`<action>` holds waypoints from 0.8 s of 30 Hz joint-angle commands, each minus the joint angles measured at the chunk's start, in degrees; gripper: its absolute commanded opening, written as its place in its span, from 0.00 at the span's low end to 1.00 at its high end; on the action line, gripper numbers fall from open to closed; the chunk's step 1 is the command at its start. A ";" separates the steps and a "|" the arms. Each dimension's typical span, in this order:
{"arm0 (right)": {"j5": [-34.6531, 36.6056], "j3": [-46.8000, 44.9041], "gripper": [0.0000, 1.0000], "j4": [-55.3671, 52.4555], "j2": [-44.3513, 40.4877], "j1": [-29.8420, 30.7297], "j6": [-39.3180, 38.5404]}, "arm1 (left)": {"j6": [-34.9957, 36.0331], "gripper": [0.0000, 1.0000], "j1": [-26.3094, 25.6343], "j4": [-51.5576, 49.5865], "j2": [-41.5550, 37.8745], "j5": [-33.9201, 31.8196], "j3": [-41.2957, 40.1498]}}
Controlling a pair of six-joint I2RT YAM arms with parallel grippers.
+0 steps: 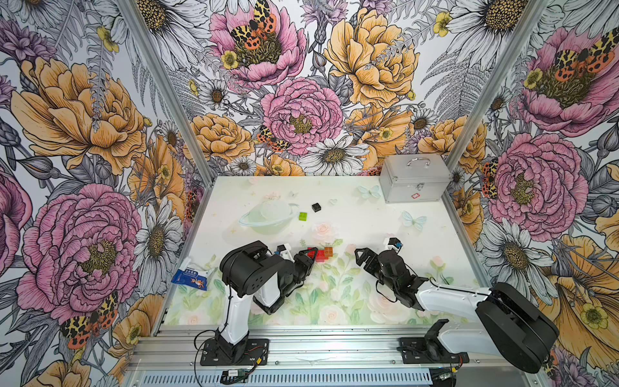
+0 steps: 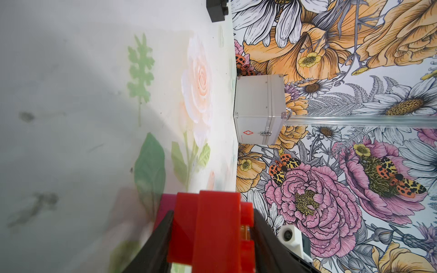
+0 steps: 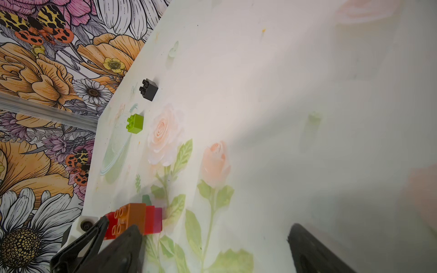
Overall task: Assemble the letter v with lego
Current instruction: Pick up the lego brick from the center of the board.
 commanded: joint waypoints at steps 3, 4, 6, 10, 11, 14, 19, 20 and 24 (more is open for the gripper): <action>-0.62 1.30 0.99 -1.11 -1.92 -0.11 -6.36 | 0.61 0.34 0.33 -2.38 -0.73 -0.20 -0.53; -1.51 2.48 0.99 -2.87 -2.30 0.13 -9.23 | 0.21 0.30 0.50 -2.38 -1.26 0.16 -0.71; -2.17 6.61 0.99 -8.66 -2.71 0.76 -15.53 | -1.69 0.22 1.35 -3.74 -2.18 1.58 -0.84; -0.17 11.41 0.99 -18.66 -5.76 2.38 -27.92 | -6.27 0.02 3.70 -13.67 -6.34 5.96 -1.05; 0.24 12.06 0.99 -19.94 -6.89 2.87 -31.39 | -6.93 0.00 4.11 -16.61 -8.05 6.93 -1.16; 0.30 13.81 0.99 -22.28 -9.95 4.73 -43.49 | -8.55 0.00 5.61 -31.77 -16.66 10.48 -0.25; -2.65 15.48 1.00 -21.86 -11.74 7.03 -64.00 | -1.64 0.00 9.48 -74.95 -34.11 14.52 10.03; -3.13 15.79 1.00 -21.89 -11.73 7.16 -66.36 | 0.00 0.00 10.69 -80.81 -35.74 15.12 12.10; -7.67 17.13 0.99 -21.45 -10.99 7.74 -74.81 | 3.72 0.00 16.32 -93.82 -35.42 21.93 17.15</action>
